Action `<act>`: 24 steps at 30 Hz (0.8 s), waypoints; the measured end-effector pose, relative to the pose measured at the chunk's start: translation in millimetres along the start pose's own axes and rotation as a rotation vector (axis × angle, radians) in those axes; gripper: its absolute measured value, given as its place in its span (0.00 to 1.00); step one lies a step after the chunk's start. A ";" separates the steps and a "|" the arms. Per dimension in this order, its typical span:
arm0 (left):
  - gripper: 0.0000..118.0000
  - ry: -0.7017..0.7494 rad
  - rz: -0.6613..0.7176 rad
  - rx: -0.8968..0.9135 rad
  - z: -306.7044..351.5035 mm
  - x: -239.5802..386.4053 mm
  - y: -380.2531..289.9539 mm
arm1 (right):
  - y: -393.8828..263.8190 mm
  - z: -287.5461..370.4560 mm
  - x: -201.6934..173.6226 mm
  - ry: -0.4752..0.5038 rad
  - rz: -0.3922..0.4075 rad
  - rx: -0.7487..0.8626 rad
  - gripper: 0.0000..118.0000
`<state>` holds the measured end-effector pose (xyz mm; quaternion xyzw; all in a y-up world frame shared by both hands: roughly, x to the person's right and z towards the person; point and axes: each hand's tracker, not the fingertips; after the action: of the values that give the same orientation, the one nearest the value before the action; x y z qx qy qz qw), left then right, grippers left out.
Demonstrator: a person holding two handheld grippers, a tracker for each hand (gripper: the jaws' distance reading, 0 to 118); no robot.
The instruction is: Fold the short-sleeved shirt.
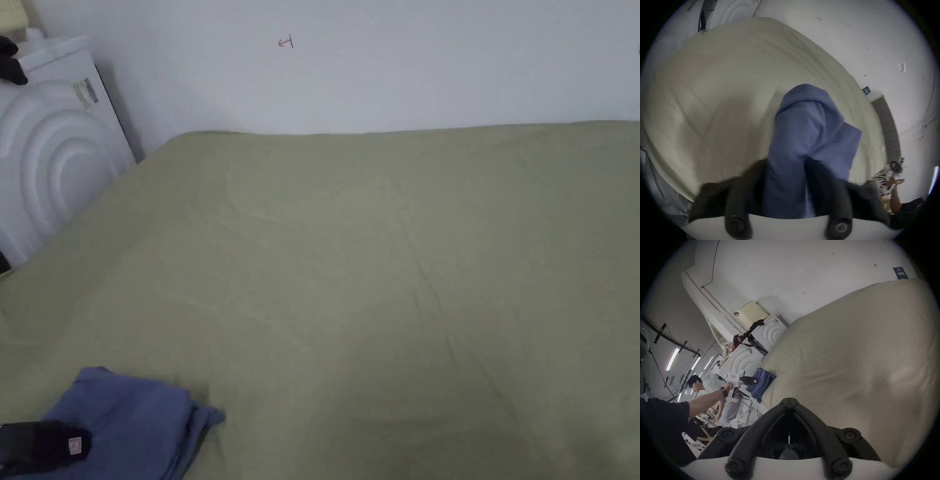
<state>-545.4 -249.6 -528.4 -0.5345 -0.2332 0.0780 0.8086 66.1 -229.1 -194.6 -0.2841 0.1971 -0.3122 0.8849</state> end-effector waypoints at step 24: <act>0.00 0.172 -0.317 0.793 123.9 425.9 -127.0 | 82.8 172.0 -75.0 -0.731 0.445 0.416 0.02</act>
<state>-243.7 -39.9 -249.3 -0.1448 -0.1962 -0.0083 0.9698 138.6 -60.6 -102.7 -0.1431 -0.1379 -0.0274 0.9797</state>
